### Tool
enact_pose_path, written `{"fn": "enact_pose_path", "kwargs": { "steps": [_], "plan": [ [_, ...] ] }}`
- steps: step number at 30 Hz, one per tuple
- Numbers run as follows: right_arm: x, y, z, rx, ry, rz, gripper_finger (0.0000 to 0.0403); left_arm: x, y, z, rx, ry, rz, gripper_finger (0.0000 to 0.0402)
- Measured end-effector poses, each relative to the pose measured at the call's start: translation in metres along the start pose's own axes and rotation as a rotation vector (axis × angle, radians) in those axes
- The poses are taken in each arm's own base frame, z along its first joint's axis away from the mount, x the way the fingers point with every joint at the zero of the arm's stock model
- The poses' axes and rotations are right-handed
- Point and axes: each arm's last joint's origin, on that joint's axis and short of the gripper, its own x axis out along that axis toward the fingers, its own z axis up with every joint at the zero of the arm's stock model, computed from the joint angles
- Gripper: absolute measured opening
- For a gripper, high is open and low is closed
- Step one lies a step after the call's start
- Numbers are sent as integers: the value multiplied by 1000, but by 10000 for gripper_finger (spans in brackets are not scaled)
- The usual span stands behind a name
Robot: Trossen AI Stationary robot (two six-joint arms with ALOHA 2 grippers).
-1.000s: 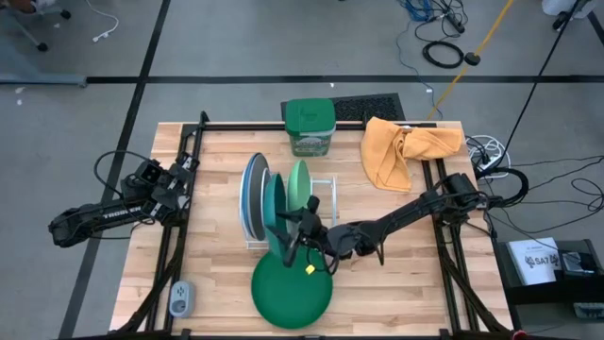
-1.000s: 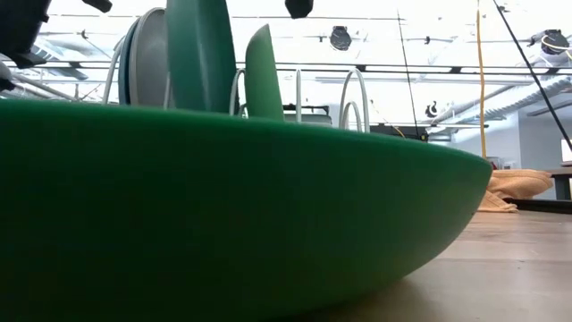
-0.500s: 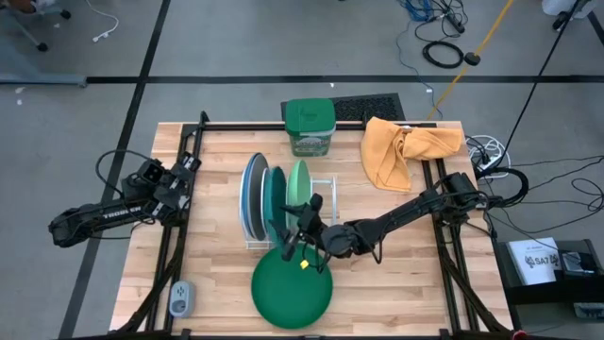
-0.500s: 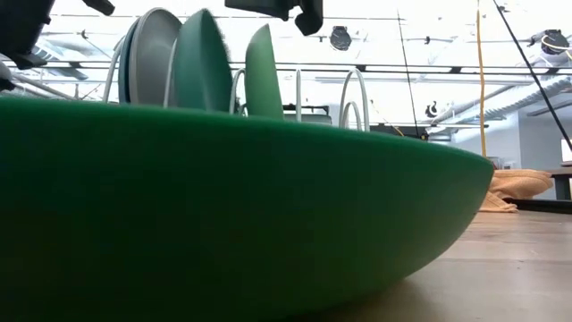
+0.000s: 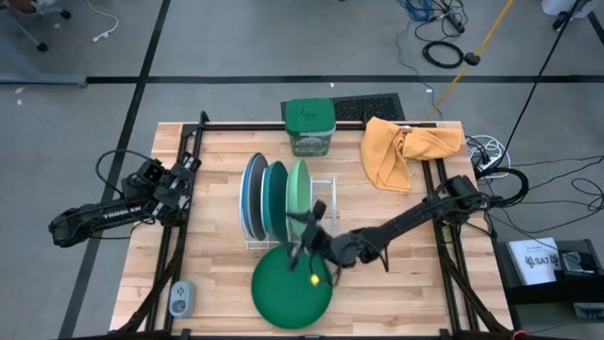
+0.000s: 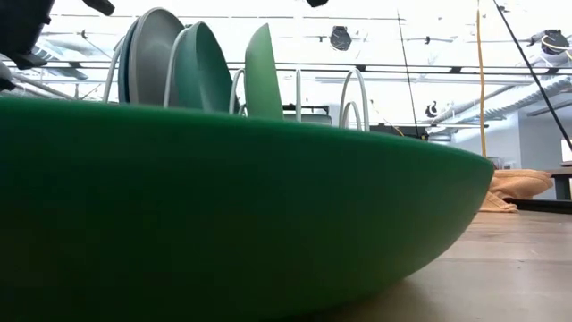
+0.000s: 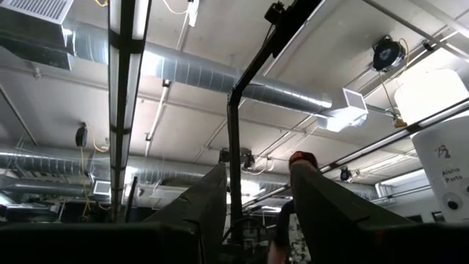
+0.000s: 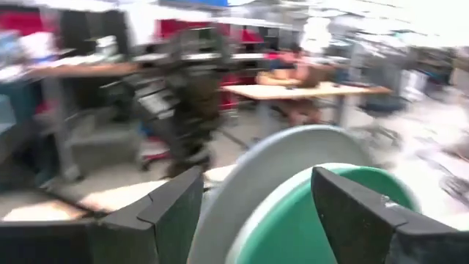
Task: Sort dishes
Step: Put the dark green plate in the dish rack
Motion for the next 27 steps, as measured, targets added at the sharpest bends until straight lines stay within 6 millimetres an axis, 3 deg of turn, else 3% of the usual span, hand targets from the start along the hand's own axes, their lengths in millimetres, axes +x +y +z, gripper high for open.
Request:
{"fn": "enact_pose_path", "kwargs": {
  "steps": [8,16,21,27],
  "plan": [
    [-45,36,0,-200,122,390,233,0,1,-1,-7,7,6,154],
    [-90,48,-9,-258,656,567,220,0,1,-2,-12,14,13,154],
    [-113,57,-27,-273,796,594,204,0,2,-2,-13,15,15,154],
    [-131,69,-62,-400,886,664,197,0,3,-3,-23,25,29,154]
  ]
}}
